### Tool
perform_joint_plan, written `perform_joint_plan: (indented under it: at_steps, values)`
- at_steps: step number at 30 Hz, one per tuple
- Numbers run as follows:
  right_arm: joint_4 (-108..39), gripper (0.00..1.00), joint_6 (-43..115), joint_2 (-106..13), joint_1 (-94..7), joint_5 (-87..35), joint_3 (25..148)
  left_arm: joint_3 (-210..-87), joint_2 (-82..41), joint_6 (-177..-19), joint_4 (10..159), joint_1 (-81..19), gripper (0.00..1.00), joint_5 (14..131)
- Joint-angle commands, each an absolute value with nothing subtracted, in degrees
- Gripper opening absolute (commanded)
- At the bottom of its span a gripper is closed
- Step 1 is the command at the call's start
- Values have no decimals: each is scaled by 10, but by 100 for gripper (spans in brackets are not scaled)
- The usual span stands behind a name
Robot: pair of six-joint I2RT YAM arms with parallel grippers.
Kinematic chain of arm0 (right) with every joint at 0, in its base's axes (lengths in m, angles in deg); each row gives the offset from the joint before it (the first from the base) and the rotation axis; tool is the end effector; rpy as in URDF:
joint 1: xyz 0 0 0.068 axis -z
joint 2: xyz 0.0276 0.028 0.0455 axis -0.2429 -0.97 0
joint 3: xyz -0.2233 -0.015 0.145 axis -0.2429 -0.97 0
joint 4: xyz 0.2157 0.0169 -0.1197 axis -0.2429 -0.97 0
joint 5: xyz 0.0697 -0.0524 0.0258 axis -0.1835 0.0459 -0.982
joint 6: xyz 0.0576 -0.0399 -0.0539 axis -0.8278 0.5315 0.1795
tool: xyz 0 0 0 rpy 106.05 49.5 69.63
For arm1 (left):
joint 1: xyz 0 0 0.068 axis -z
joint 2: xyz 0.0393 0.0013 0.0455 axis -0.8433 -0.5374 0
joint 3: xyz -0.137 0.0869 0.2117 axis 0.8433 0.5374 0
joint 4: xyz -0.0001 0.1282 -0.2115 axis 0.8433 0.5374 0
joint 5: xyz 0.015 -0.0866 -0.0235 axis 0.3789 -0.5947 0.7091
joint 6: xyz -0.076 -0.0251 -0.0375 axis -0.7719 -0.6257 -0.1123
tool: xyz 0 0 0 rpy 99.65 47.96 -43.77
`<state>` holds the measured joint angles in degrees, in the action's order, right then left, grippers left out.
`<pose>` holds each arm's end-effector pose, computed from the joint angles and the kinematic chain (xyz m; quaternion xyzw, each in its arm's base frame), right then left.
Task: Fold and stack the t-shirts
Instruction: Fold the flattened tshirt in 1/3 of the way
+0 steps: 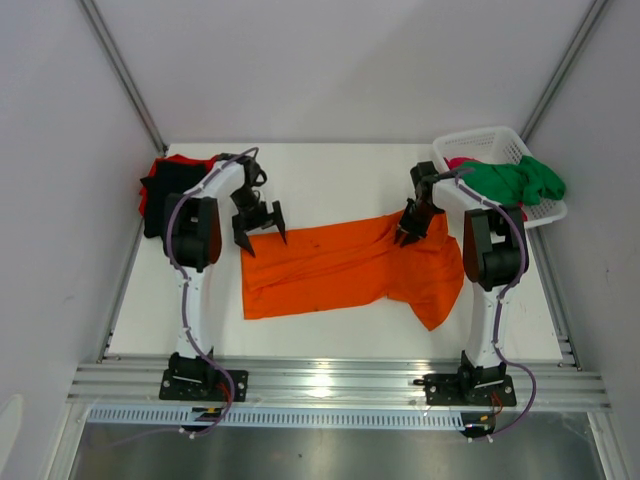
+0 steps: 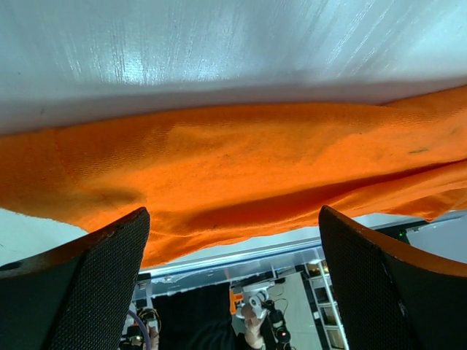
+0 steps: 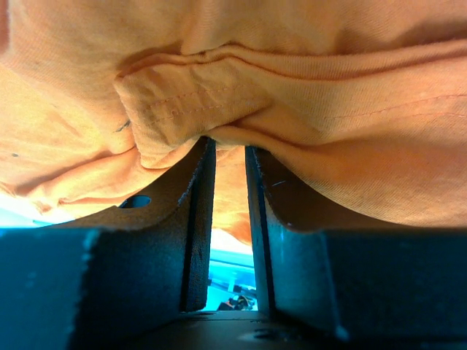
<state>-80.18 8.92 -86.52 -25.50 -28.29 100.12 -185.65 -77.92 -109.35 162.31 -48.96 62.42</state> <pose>0.4012 0.0950 0.1190 0.1838 0.9731 0.1214 0.0669 0.3982 -0.0849 0.1162 0.1390 -0.9740 0.1312 0.1216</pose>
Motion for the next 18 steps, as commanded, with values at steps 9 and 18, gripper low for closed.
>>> perform_joint_plan:
  at_steps: [9, 18]
  values:
    - [-793, 25, 100, -880, -252, -265, 992, -1878, -769, -1055, 1646, -517, 100, 671]
    - [-793, 25, 116, -892, -252, -249, 987, -1830, -754, -1034, 1628, -558, 99, 711]
